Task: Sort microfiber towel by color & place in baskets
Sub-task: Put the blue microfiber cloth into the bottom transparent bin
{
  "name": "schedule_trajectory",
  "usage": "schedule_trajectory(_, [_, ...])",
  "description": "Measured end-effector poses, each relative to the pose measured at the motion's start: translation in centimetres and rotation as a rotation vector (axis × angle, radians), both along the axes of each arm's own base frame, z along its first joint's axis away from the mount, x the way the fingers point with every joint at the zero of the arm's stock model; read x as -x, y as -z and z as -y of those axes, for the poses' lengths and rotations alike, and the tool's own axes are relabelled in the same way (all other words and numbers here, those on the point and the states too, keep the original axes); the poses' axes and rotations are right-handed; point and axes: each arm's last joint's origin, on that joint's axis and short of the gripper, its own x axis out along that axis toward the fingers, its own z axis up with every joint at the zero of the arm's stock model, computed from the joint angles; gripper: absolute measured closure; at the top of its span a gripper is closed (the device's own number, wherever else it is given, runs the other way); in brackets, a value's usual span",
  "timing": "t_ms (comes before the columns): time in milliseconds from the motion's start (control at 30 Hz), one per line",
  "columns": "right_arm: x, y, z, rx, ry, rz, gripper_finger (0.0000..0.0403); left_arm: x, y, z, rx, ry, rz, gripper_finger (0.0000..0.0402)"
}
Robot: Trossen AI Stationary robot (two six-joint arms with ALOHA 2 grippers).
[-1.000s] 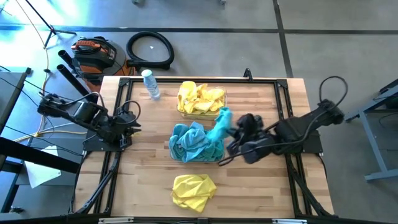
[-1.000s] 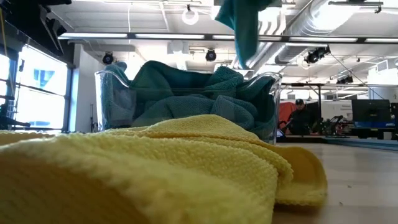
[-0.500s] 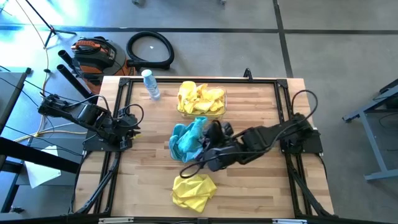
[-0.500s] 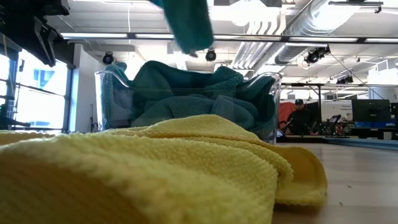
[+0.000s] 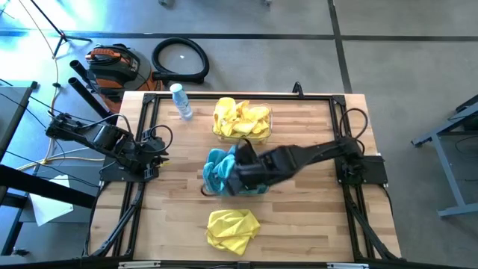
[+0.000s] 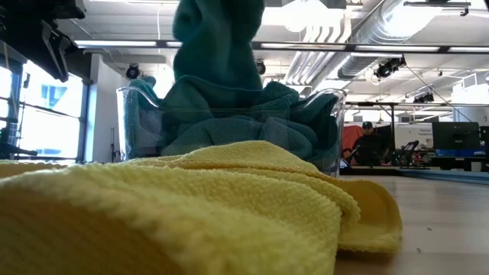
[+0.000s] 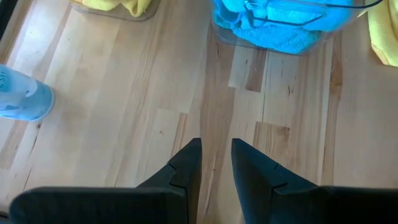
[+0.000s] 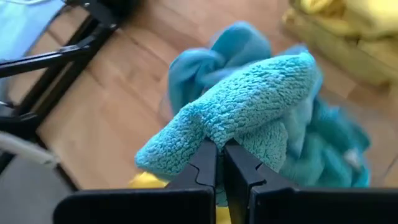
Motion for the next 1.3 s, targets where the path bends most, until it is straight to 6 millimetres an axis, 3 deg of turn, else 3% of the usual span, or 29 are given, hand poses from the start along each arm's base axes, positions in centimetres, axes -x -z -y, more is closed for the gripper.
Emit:
schedule_trajectory(133, [-2.1, 1.7, 2.1, 0.036, -0.07, -0.043, 0.0402, 0.0, 0.0, 0.0, 0.001, -0.001, 0.001, 0.0328])
schedule_trajectory(333, [-5.3, 6.3, 4.1, 0.08, -0.167, -0.172, 0.0402, 0.0, 0.0, 0.0, 0.012, -0.018, 0.004, 0.0328])
schedule_trajectory(633, [-8.7, 12.2, 5.2, -0.014, -0.308, -0.243, 0.0402, 0.0, 0.0, 0.0, 0.018, -0.026, 0.005, 0.0328])
schedule_trajectory(933, [-10.2, 17.5, 5.4, -0.094, -0.364, -0.343, 0.0402, 0.0, 0.0, 0.0, 0.023, -0.035, 0.007, 0.0328])
schedule_trajectory(1067, [-10.5, 18.7, 5.4, -0.11, -0.373, -0.36, 0.0402, 0.0, 0.0, 0.0, 0.023, -0.035, 0.006, 0.0328])
schedule_trajectory(1300, [-10.7, 18.8, 5.0, -0.093, -0.361, -0.34, 0.0377, 0.0, 0.0, 0.0, 0.02, -0.03, 0.005, 0.0328])
